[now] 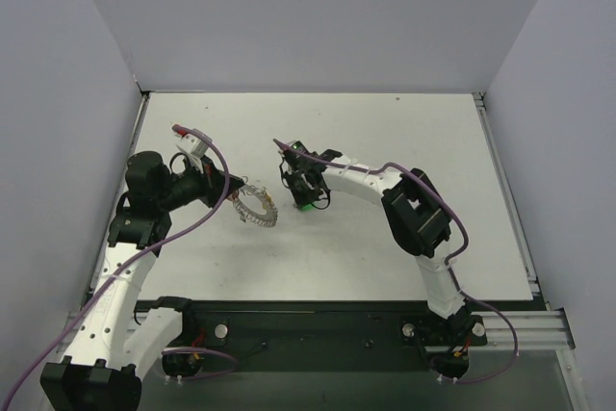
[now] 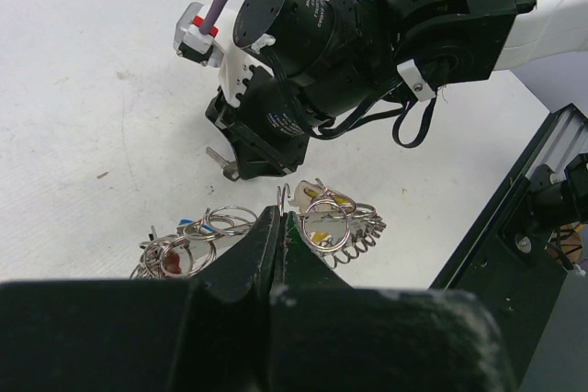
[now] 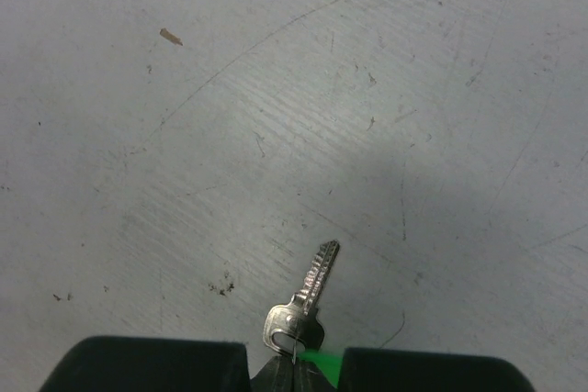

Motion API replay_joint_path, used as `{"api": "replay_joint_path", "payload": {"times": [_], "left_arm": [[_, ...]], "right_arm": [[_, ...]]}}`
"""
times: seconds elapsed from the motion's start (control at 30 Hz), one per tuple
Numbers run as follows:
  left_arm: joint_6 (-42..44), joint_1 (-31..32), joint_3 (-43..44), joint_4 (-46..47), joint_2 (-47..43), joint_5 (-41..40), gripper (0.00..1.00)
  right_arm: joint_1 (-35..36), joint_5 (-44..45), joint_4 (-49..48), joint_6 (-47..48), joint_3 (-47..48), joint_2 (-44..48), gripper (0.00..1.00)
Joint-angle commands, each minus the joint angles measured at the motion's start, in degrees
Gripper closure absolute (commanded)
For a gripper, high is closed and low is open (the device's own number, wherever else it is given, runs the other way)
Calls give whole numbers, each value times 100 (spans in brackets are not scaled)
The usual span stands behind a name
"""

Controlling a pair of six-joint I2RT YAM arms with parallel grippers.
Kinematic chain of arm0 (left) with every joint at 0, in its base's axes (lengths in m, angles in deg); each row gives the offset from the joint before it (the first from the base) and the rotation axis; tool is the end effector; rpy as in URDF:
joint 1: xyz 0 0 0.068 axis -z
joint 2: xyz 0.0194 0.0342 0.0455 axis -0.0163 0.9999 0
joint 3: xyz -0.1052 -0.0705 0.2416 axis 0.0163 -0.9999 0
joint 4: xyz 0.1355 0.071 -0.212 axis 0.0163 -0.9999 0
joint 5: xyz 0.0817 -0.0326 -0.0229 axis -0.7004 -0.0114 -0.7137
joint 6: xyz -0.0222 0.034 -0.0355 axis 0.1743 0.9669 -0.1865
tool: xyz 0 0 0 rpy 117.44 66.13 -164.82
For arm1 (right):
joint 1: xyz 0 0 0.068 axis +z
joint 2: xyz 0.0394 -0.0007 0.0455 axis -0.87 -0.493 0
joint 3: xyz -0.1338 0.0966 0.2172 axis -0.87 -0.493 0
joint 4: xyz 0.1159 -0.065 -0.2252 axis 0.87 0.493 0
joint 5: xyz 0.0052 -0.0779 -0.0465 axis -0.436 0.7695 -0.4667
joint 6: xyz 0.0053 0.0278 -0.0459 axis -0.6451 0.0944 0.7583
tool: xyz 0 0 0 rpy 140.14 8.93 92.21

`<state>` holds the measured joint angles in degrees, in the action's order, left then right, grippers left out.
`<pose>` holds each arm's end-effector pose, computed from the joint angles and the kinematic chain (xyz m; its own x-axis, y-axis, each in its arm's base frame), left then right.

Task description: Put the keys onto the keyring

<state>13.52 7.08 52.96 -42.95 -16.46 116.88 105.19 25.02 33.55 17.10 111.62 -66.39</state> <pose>0.1878 -0.0443 0.3375 -0.4090 -0.0652 -0.9102 0.6629 0.6642 -0.3455 0.3302 0.3324 0.1757 -0.7212 -0.3559 -0.5943 -0.5815 0.7772 0.2403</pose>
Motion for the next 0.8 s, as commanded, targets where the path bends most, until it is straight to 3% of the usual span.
{"api": "replay_joint_path", "payload": {"times": [0.0,0.27,0.5,0.77], "left_arm": [[-52,-79,29,467,-74,188,100],[-43,-79,11,511,-91,294,100],[27,-88,11,476,-100,294,100],[150,-88,-15,467,-223,188,100]], "right_arm": [[36,86,233,24,148,-42,100],[18,271,111,339,-316,652,100],[-34,376,-995,691,-1511,2223,100],[-552,-1150,-1824,1140,-2585,4087,100]]}}
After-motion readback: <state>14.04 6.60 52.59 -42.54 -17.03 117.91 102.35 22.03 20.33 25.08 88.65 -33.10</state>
